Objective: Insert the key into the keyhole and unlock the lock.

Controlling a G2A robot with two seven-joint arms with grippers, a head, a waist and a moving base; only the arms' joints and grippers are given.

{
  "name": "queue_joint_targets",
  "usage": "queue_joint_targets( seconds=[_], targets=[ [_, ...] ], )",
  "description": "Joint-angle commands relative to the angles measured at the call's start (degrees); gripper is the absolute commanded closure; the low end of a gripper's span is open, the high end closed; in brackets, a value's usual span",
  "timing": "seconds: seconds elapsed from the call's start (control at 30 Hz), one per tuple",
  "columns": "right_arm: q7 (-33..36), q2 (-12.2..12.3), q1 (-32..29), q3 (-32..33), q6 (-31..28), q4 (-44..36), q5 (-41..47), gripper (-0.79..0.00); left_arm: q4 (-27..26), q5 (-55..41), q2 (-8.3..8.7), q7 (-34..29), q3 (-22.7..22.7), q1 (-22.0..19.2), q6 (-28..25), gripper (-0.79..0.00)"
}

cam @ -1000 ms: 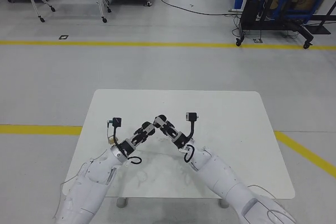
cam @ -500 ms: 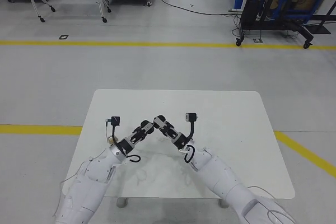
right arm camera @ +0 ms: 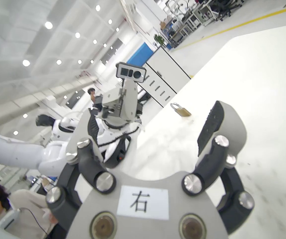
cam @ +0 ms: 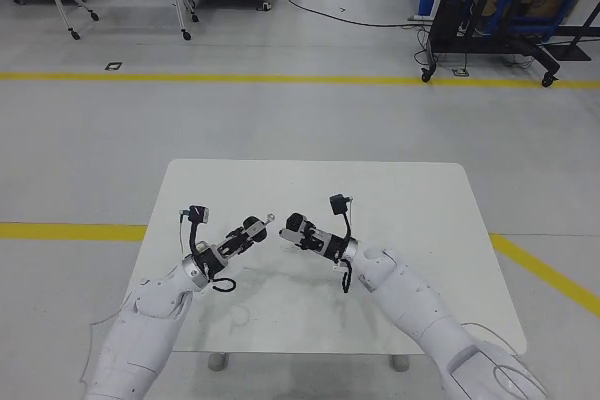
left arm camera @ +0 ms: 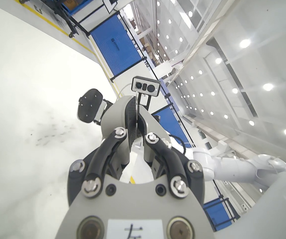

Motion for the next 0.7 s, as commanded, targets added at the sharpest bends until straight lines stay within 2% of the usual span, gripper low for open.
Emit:
queue_joint_targets(
  seconds=[0.0,0.1,0.13,0.17,0.27,0.37,0.43,0.67],
  targets=[
    [5.86,2.21,-1.54,2.89,0.00,-3.81,0.10,-0.785,0.06,-1.47,0.26,-4.98,0.49,-0.44,0.07,0.000],
    [13.92,4.79,-4.87,6.19,0.00,-9.73,3.58,-0.773,0.55,-2.52,0.62,-10.73,1.10,-1.29,-0.66,0.000],
    [16.66,5.51,-5.93,7.06,0.14,-11.45,5.47,-0.696,0.61,-2.48,0.72,-12.06,1.28,-1.47,-1.21,0.000],
    [19.48,6.18,-6.77,7.77,0.76,-13.08,7.17,-0.656,0.65,-2.47,0.80,-13.09,1.50,-1.55,-1.64,0.000],
    [26.90,7.75,-9.07,9.03,2.82,-17.91,11.72,-0.597,0.83,-0.83,1.04,-14.69,1.99,-1.89,-2.33,0.000],
    [32.49,8.85,-10.35,9.62,5.26,-20.77,15.25,-0.394,0.58,1.02,1.20,-15.69,2.88,-2.05,-2.91,0.000],
    [34.60,9.27,-10.71,9.22,6.91,-22.05,16.50,-0.329,0.43,2.20,1.29,-16.24,3.52,-2.13,-3.03,0.000],
    [37.38,10.18,-10.26,7.28,9.68,-22.69,17.45,-0.292,0.15,3.25,1.60,-17.21,4.96,-2.61,-3.38,0.000]
  ],
)
